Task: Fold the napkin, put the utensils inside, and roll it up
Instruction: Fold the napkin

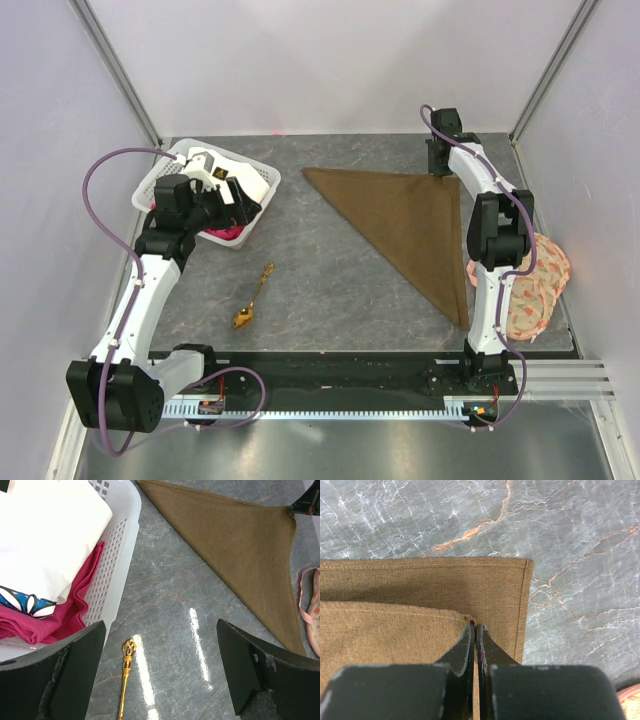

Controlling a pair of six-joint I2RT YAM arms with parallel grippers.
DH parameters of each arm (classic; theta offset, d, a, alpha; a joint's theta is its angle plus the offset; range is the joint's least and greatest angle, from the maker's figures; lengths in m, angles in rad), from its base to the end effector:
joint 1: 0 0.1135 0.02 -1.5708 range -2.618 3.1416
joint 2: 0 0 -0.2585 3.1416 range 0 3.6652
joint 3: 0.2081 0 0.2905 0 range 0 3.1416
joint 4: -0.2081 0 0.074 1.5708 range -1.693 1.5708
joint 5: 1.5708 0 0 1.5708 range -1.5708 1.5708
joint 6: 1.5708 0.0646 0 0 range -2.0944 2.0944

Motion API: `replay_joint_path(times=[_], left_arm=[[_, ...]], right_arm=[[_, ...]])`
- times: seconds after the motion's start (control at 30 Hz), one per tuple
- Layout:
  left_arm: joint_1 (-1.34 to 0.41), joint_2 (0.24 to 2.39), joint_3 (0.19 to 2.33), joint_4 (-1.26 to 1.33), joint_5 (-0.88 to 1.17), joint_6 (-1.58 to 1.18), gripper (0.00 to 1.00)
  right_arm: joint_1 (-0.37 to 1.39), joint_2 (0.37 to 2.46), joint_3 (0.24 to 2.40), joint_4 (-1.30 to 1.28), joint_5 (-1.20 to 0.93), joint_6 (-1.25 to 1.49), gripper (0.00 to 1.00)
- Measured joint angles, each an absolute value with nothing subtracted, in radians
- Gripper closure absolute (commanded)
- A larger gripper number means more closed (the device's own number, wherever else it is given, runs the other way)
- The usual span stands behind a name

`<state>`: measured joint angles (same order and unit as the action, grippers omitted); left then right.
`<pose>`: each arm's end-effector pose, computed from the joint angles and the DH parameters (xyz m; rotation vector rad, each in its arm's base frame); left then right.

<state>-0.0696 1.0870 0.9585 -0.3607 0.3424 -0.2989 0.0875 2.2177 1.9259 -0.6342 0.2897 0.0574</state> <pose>0.3061 -0.0431 0.3021 -0.0233 2.0793 -0.5791 0.5465 0.0294 0.1869 0.0830 2.4652 -0.2989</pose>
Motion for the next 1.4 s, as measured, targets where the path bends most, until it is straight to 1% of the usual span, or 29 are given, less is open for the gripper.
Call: replay_joint_path(times=[0.67, 1.4], left_arm=[[-0.070, 1.087, 0.958, -0.361, 0.342, -0.299, 0.01], [-0.070, 1.087, 0.958, -0.361, 0.342, -0.299, 0.01]], right_arm=[[0.054, 2.221, 1.989, -0.664, 0.290, 0.047, 1.00], [0.022, 2.312, 2.011, -0.655, 0.295, 0.037, 1.00]])
